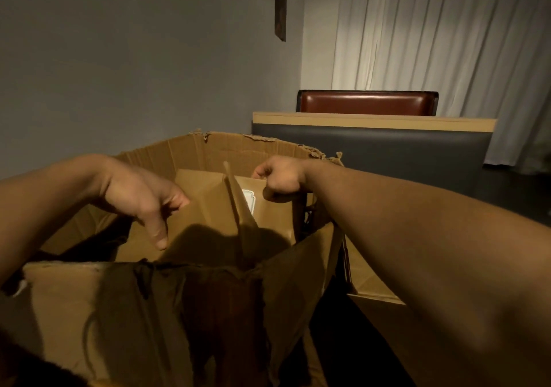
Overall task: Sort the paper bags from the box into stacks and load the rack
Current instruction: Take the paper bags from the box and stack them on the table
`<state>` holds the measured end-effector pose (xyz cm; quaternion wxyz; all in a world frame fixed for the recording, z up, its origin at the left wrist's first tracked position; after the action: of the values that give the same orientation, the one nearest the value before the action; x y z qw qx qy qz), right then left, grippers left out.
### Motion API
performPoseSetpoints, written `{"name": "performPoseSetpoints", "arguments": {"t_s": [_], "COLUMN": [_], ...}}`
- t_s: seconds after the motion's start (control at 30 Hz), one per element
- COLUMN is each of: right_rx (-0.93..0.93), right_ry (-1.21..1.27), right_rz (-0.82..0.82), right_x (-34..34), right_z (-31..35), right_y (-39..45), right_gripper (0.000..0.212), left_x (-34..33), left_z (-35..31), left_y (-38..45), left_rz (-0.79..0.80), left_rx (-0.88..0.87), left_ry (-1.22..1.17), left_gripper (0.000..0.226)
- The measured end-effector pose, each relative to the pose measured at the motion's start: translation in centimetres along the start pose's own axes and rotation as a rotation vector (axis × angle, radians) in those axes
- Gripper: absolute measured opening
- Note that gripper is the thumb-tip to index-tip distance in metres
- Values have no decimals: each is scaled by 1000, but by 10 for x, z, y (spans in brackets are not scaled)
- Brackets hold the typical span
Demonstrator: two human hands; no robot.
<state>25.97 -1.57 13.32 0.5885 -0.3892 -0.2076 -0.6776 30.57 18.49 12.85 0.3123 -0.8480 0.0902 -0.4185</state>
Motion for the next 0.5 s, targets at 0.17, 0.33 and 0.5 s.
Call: {"name": "performPoseSetpoints", "arguments": {"t_s": [0.17,0.33,0.5], "right_rx": [-86,-3,-27], "right_ry": [-78,-43,137], "right_rz": [190,362,191], "right_x": [-22,-37,-21], "right_z": [-5,2,2], "right_y": [3,4,0], "right_gripper": [32,26,42], "left_x": [14,23,9], "left_z": [2,-9,6], "left_y": [12,27,50], "left_rz": [-254,-456,-244], "left_rx": [111,99,255], "left_ry": [94,269,194], "left_gripper": [12,20,58]}}
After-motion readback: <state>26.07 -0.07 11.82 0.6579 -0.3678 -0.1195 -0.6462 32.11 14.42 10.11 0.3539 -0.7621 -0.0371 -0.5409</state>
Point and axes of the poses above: each hand's wrist, its own y-axis towards the middle knuckle, its own x-axis out of the back of the hand, z = x × y, the point moved 7 cm from there along y, towards the middle knuckle, and after that the axes turned 2 degrees about y, right-handed, at the moved point
